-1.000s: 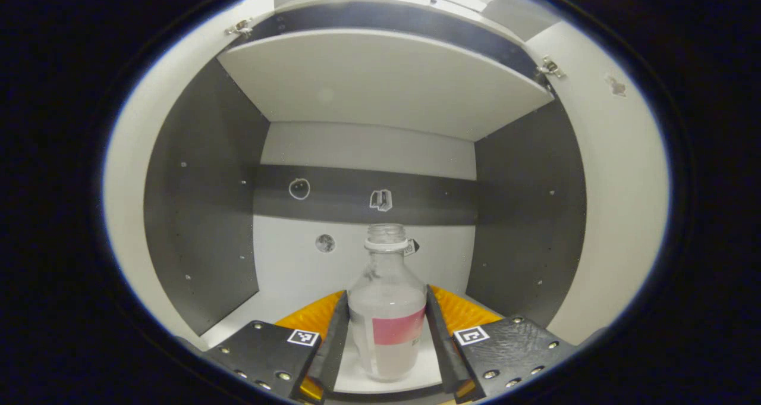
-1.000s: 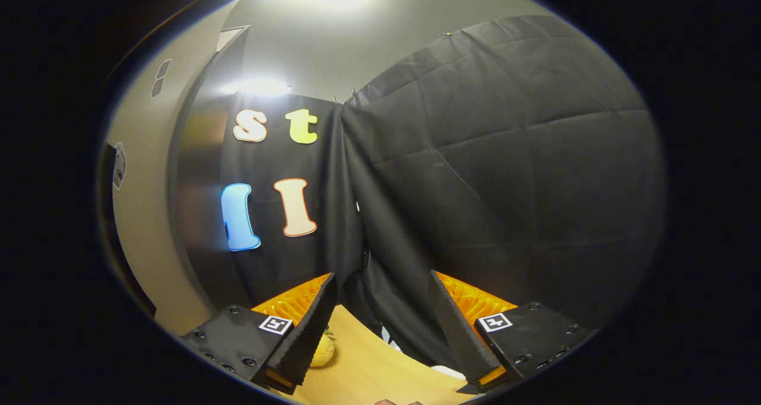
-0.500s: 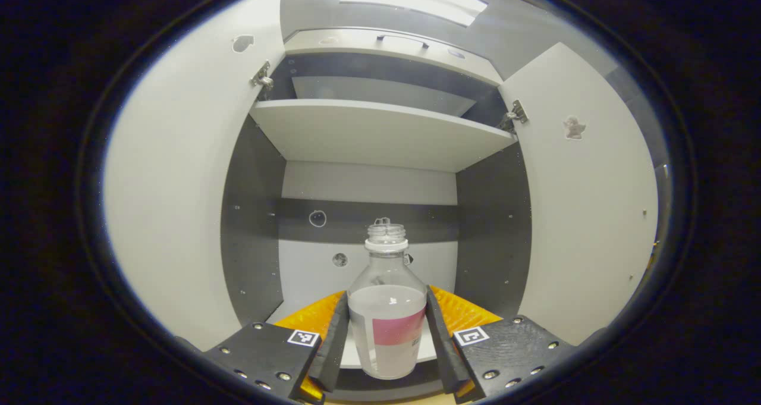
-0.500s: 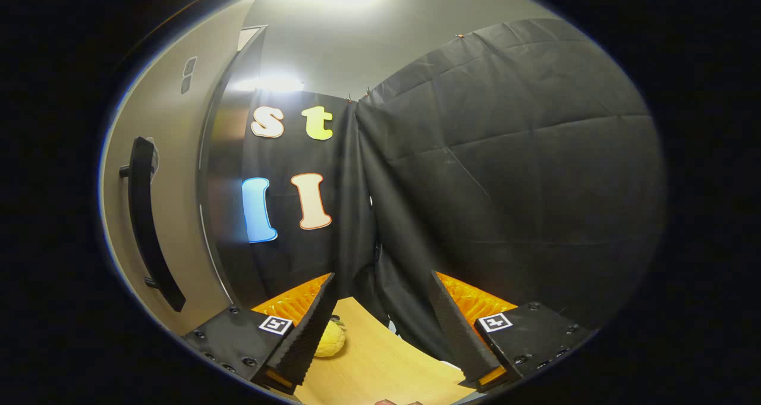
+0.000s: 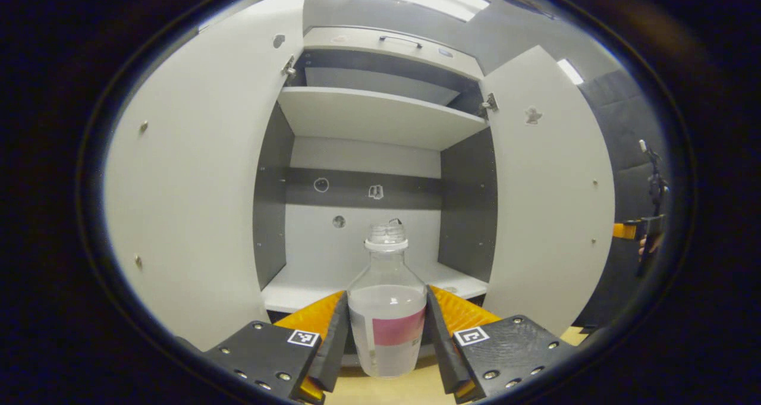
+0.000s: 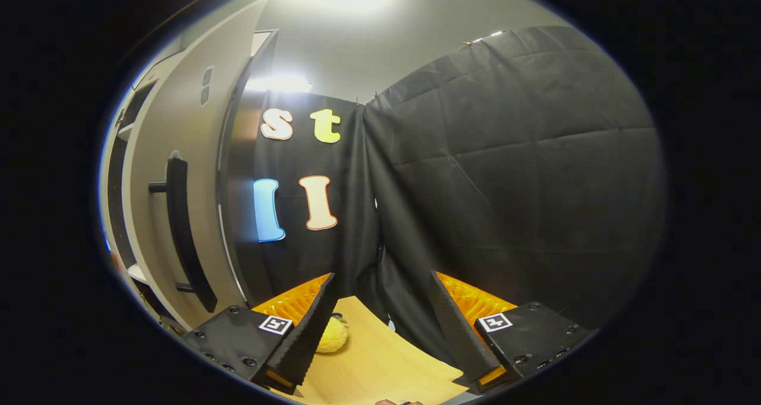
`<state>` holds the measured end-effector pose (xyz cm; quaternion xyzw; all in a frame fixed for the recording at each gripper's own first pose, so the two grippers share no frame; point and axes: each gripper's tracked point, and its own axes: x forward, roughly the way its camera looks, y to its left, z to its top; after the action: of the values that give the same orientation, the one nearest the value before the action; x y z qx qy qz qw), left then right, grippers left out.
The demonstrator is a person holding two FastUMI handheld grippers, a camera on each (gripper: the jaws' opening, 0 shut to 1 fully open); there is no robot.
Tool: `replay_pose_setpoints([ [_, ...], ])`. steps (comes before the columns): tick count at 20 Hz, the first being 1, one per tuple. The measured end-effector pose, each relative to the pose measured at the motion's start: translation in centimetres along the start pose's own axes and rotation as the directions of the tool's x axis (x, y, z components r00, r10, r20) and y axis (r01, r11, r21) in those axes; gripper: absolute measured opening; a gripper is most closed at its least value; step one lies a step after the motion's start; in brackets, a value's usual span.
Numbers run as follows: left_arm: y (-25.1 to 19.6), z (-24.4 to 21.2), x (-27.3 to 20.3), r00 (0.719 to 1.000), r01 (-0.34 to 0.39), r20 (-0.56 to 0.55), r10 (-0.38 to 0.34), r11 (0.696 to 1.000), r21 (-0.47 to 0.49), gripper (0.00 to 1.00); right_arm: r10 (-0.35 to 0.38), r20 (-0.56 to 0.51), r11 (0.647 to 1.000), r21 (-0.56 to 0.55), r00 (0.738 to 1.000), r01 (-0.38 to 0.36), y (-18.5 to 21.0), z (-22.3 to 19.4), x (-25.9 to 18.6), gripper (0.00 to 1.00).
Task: Grasp the bottle in the cabinet with the left hand and place it on the coaster, then close the right door with the right hand and the left door with the left hand.
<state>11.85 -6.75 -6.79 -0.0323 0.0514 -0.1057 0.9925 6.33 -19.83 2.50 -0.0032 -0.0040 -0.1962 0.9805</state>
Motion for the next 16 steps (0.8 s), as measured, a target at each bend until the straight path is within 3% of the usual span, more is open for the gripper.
replay_pose_setpoints([
  [7,-0.3,-8.4,-3.8,0.998,0.023,-0.06,-0.029,0.996,-0.088,0.67,0.034,-0.057,0.999,-0.004,0.998,-0.034,0.8,-0.8,-3.5,0.98],
  [12,-2.9,-15.6,-6.3,0.984,0.078,-0.149,-0.095,0.99,-0.118,0.67,0.035,-0.108,0.999,0.043,0.994,-0.031,0.9,-1.9,-5.0,0.98],
  [16,-4.5,-19.7,-7.4,0.968,0.12,-0.205,-0.147,0.983,-0.142,0.67,0.032,-0.14,0.999,0.016,0.99,-0.03,1.0,-3.0,-6.3,0.98],
])
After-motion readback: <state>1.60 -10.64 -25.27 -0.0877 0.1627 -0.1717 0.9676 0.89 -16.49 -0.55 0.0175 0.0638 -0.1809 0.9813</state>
